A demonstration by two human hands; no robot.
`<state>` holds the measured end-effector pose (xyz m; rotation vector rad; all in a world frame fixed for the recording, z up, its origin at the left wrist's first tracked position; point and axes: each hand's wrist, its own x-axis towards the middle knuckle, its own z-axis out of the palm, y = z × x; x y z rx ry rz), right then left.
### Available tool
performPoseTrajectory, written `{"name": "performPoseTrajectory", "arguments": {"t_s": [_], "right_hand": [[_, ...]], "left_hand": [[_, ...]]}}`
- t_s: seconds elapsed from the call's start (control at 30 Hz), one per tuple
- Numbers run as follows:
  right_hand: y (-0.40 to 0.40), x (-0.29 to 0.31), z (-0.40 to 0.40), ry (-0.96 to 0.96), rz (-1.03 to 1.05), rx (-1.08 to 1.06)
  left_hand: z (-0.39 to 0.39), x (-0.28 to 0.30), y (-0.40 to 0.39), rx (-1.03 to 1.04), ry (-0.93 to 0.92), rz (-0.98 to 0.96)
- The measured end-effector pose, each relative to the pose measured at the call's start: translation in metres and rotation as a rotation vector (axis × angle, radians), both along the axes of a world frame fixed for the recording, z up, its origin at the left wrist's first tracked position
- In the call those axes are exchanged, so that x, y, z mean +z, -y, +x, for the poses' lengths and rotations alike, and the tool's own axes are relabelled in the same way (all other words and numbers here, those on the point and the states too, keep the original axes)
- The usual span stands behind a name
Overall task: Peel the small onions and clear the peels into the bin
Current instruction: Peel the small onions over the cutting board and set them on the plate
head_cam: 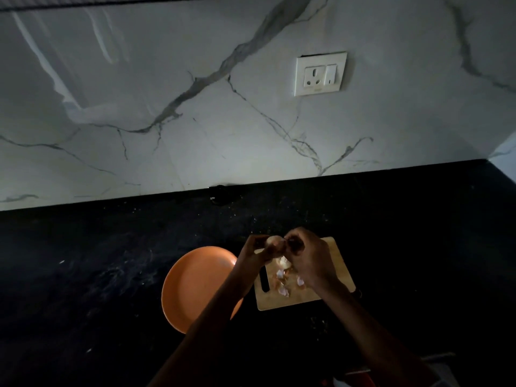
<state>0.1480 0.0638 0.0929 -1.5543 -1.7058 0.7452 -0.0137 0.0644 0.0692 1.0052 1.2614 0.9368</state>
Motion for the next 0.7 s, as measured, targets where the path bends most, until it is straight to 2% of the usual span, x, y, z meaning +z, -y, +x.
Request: {"name": "performPoseTrajectory", "arguments": {"t_s": [0.13,0.27,0.37,0.53,0.63,0.7], "right_hand": [[-0.001,0.001,0.001,-0.005,0.010,0.018],[-0.005,0.001,0.006,-0.069,0.048,-0.022],[-0.009,0.004,0.013,-0.166,-0.041,-0.094],[-0.009,0.009,0.011,-0.301,-0.121,-0.128],[-0.006,0.007,0.015,-0.312,-0.124,-0.174],[-0.007,0.002,0.023,-0.248,-0.116,-0.214]], "left_hand": [[0.004,0.005,-0.001,0.041,-0.069,0.033],[-0.003,0.012,-0.003,0.049,0.035,0.018],[-0.006,0.016,-0.001,0.026,0.109,0.034],[-0.005,0.021,-0.002,0.025,0.275,-0.072],[-0.008,0.018,-0.001,0.043,0.313,-0.101],[-0.015,0.012,0.000,0.093,0.322,-0.117]]}}
